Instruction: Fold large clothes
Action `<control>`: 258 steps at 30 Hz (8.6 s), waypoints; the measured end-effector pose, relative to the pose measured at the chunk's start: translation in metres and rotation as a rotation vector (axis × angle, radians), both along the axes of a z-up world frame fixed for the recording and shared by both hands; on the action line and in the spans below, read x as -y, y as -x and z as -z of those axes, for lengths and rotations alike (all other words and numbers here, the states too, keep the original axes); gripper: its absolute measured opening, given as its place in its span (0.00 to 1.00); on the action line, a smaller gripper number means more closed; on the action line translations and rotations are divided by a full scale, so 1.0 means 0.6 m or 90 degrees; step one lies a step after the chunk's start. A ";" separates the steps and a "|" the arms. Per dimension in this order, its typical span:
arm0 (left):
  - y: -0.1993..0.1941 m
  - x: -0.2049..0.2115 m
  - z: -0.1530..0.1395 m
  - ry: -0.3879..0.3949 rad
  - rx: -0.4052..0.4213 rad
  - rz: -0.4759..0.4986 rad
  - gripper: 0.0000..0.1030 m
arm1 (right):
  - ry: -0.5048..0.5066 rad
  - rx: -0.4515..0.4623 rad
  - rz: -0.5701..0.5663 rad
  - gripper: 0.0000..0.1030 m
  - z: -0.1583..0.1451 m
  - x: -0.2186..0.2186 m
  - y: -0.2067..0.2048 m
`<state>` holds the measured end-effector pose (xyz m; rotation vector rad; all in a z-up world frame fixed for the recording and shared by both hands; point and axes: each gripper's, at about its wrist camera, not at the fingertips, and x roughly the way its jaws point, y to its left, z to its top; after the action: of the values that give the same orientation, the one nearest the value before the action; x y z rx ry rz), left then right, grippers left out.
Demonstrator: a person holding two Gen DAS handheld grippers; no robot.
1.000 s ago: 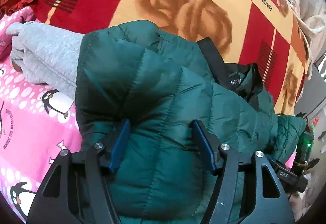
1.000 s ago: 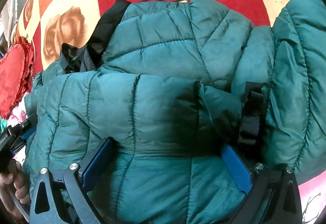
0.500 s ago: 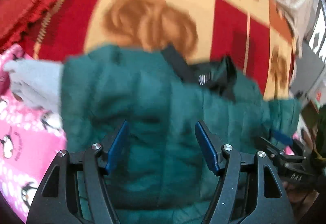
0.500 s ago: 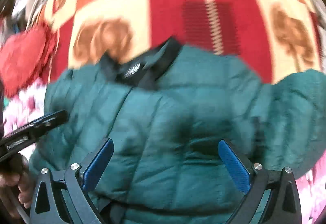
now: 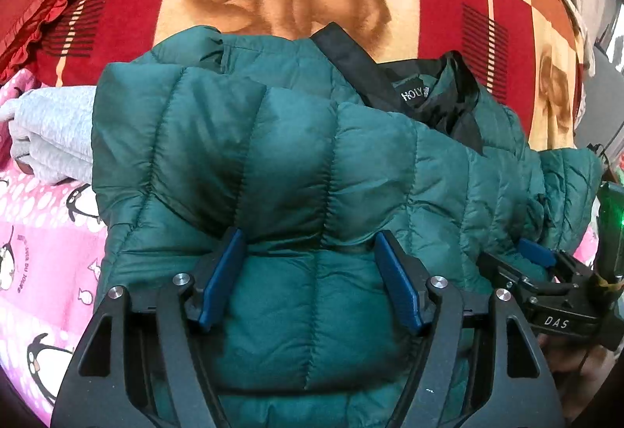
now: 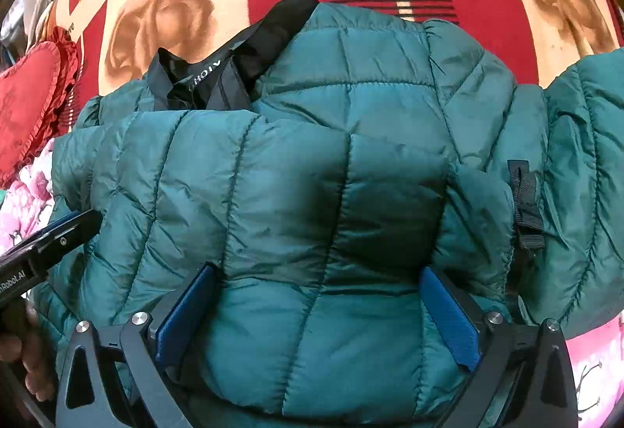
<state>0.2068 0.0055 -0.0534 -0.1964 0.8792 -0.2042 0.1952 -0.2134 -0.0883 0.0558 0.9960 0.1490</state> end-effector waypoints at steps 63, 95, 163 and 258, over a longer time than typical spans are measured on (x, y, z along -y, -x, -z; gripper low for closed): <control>0.067 0.000 -0.056 -0.048 0.034 -0.053 0.68 | -0.013 0.266 0.473 0.15 -0.204 0.625 0.156; 0.067 -0.049 -0.035 -0.107 -0.051 -0.104 0.68 | -0.204 0.104 -0.048 0.15 -0.055 0.047 0.078; 0.078 -0.127 -0.081 0.085 0.072 -0.101 0.09 | 0.059 -0.010 -0.102 0.99 -0.008 0.099 0.228; 0.021 -0.019 -0.008 0.004 0.017 -0.028 0.78 | -0.012 0.106 -0.063 0.71 -0.024 0.025 -0.037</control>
<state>0.1945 0.0166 -0.0486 -0.2183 0.8476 -0.1690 0.2174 -0.2283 -0.0739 0.0113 0.8318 0.2502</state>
